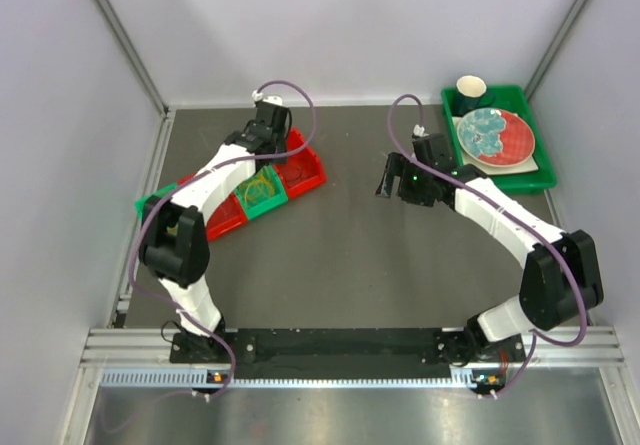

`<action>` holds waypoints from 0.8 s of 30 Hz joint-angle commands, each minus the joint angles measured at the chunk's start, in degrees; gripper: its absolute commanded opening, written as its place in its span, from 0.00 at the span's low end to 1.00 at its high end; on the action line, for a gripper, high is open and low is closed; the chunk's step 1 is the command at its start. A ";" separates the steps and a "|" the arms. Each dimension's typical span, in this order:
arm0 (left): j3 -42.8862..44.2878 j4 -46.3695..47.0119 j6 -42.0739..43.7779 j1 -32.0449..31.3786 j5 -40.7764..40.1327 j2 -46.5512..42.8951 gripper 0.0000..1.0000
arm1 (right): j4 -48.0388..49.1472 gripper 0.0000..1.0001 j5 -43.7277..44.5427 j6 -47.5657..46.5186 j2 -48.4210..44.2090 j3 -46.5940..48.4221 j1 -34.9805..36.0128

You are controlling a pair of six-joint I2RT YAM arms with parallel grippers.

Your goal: Untangle the cables

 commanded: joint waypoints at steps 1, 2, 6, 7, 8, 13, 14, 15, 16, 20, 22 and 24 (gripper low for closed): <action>1.56 2.78 -2.88 3.00 5.06 3.90 0.44 | 0.26 0.86 0.65 -0.30 -2.49 2.74 0.47; 2.87 2.26 -3.06 3.54 6.37 4.78 0.44 | 0.26 0.86 0.56 -0.22 -2.49 2.65 0.55; 4.90 3.13 -2.71 4.42 8.23 8.20 0.43 | 0.53 0.86 0.47 -0.21 -2.32 2.47 0.47; 5.34 3.22 -2.45 4.42 8.40 8.65 0.43 | 0.44 0.86 0.47 -0.13 -2.23 2.47 0.55; 6.56 3.13 -2.45 4.42 8.66 9.17 0.43 | 0.53 0.86 0.39 -0.13 -2.23 2.47 0.47; 9.03 1.64 -2.27 4.51 10.42 11.64 0.43 | 0.70 0.86 0.30 -0.04 -1.79 2.39 0.47; 10.16 1.03 -2.27 4.42 10.60 11.99 0.42 | 0.62 0.86 0.30 -0.04 -1.87 2.38 0.55; 10.70 0.33 -2.10 4.42 11.03 12.34 0.42 | 0.61 0.86 0.30 -0.04 -1.79 2.30 0.56; 11.05 -0.20 -2.09 4.42 11.04 12.52 0.43 | 0.70 0.86 0.30 -0.04 -1.79 2.12 0.56; 11.14 0.05 -1.83 4.42 11.04 12.69 0.42 | 0.88 0.86 0.12 -0.04 -1.61 2.12 0.47; 11.31 0.41 -1.48 4.51 11.30 13.13 0.42 | 0.88 0.86 0.12 0.05 -1.52 2.03 0.56; 11.84 0.50 -0.87 4.42 11.13 14.53 0.42 | 1.05 0.86 -0.05 0.14 -1.52 1.95 0.56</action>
